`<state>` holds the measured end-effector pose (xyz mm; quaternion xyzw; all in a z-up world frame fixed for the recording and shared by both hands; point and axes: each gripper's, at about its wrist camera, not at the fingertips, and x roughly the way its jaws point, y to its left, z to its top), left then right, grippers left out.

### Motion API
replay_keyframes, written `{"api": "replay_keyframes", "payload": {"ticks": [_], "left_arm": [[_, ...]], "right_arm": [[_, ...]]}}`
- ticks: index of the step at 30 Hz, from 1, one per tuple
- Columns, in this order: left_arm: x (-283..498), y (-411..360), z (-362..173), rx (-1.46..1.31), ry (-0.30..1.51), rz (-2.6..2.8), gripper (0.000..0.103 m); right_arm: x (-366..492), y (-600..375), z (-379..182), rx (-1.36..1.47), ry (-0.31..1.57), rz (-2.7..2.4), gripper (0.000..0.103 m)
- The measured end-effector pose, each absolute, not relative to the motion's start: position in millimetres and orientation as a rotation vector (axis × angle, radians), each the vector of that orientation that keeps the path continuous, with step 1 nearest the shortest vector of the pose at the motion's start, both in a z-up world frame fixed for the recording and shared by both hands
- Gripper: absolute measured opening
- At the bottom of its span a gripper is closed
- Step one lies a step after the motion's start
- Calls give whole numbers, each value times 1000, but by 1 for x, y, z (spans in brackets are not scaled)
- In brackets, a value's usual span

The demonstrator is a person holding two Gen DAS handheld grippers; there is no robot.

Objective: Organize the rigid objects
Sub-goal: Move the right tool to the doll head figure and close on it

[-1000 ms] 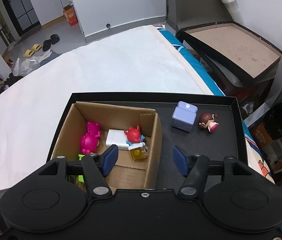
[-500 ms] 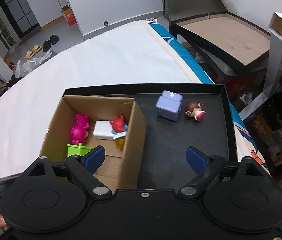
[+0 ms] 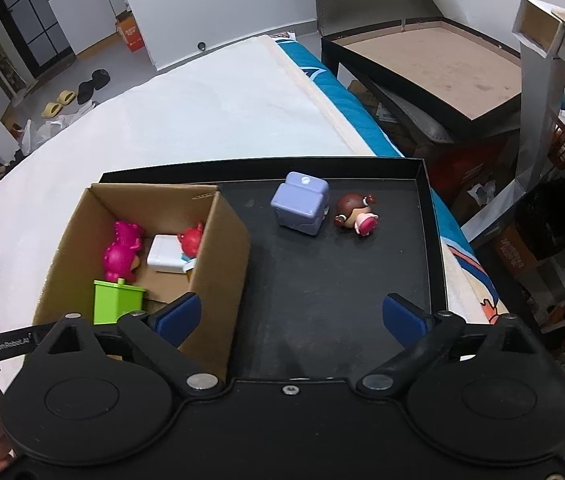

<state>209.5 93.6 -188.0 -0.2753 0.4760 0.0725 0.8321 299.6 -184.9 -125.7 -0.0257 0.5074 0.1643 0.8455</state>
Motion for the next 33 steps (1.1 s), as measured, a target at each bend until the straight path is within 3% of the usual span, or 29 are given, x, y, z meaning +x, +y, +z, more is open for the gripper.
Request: {"api": "replay_keyframes", "payload": {"ticks": [21, 28, 33], "left_arm": [[215, 90, -191, -574, 1016, 183, 27], [218, 90, -193, -572, 1021, 189, 27], [219, 89, -193, -569, 1022, 190, 27]], "right_arm": [[310, -209, -153, -94, 864, 383, 102], [332, -204, -182, -171, 900, 345, 85], [345, -201, -196, -218, 886, 319, 82]]}}
